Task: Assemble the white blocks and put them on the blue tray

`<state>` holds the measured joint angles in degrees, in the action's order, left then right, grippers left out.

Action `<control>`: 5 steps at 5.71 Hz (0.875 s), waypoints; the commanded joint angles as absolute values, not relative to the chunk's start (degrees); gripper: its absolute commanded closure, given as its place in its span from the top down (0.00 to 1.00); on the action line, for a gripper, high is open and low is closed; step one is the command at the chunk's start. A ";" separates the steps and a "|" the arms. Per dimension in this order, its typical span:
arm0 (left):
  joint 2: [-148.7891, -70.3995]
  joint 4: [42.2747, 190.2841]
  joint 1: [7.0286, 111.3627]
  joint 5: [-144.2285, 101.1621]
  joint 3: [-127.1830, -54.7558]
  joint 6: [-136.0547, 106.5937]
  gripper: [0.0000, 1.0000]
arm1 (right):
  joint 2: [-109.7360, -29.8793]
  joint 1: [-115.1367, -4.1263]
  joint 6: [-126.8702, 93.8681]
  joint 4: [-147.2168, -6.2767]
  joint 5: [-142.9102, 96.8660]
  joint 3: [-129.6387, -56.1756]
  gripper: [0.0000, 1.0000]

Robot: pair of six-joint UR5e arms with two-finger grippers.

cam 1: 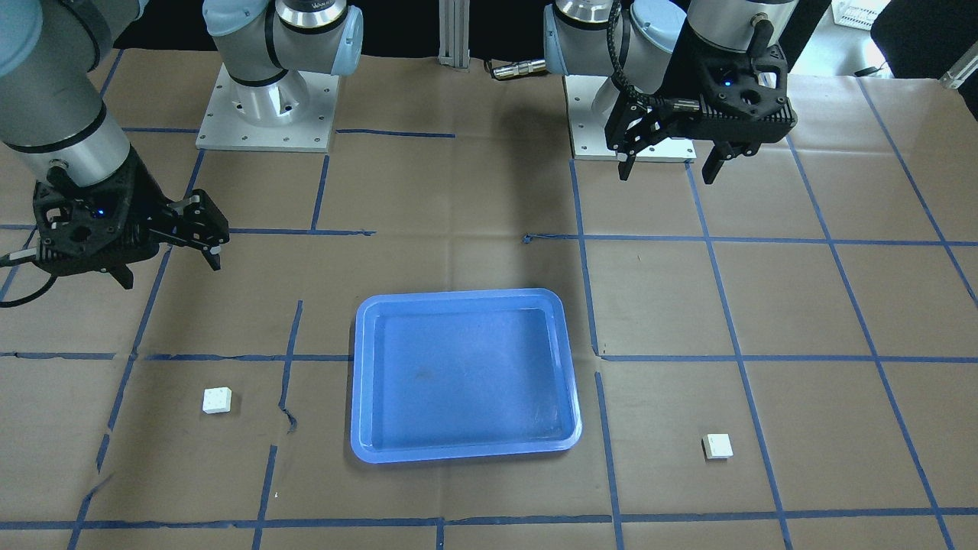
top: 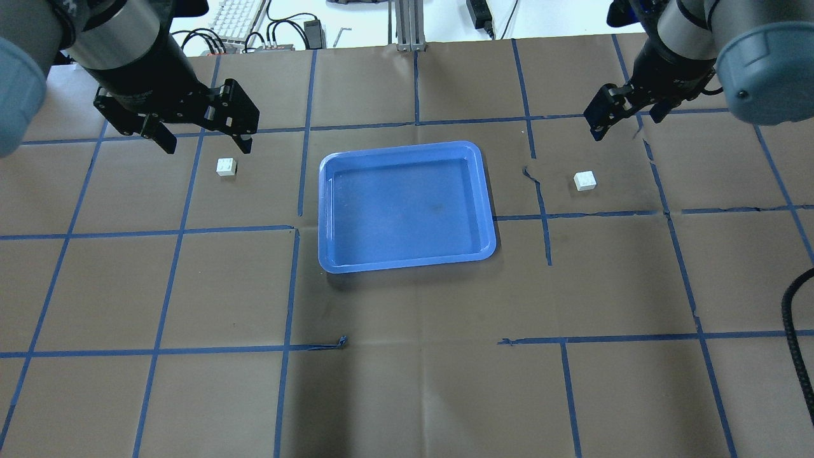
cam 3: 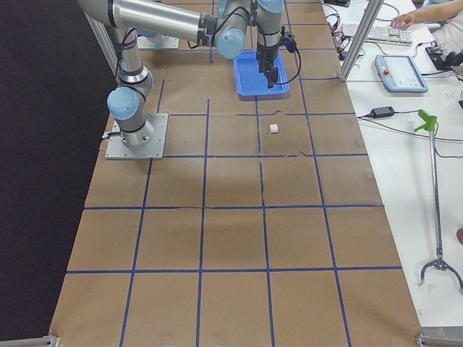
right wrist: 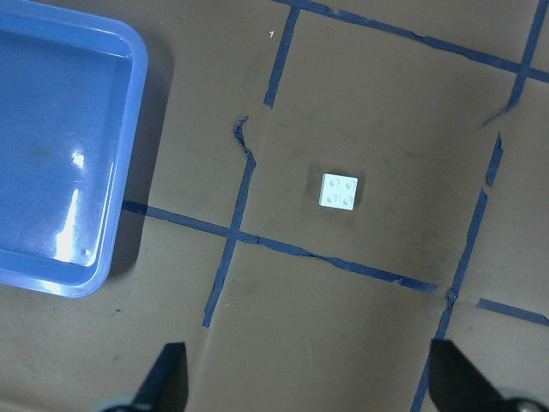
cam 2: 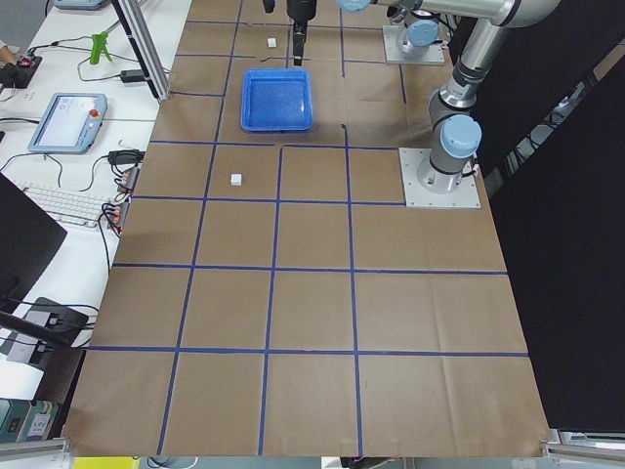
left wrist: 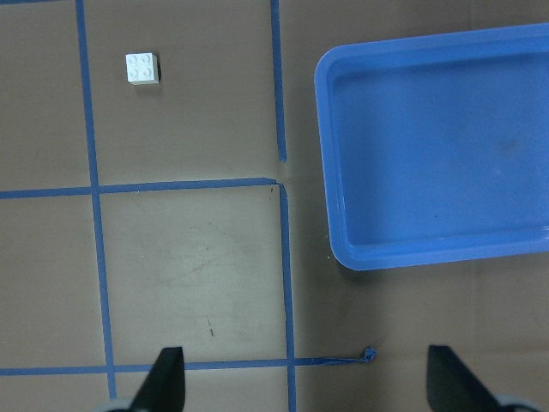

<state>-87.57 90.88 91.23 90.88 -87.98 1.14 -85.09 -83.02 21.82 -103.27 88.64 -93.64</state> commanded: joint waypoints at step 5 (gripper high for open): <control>-87.19 90.79 90.97 90.79 -88.24 1.67 1.00 | -92.11 -87.01 5.54 -92.46 88.59 -93.43 1.00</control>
<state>-87.26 90.80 91.10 90.85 -88.17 1.45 -91.72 -86.60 6.13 -92.90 88.61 -93.46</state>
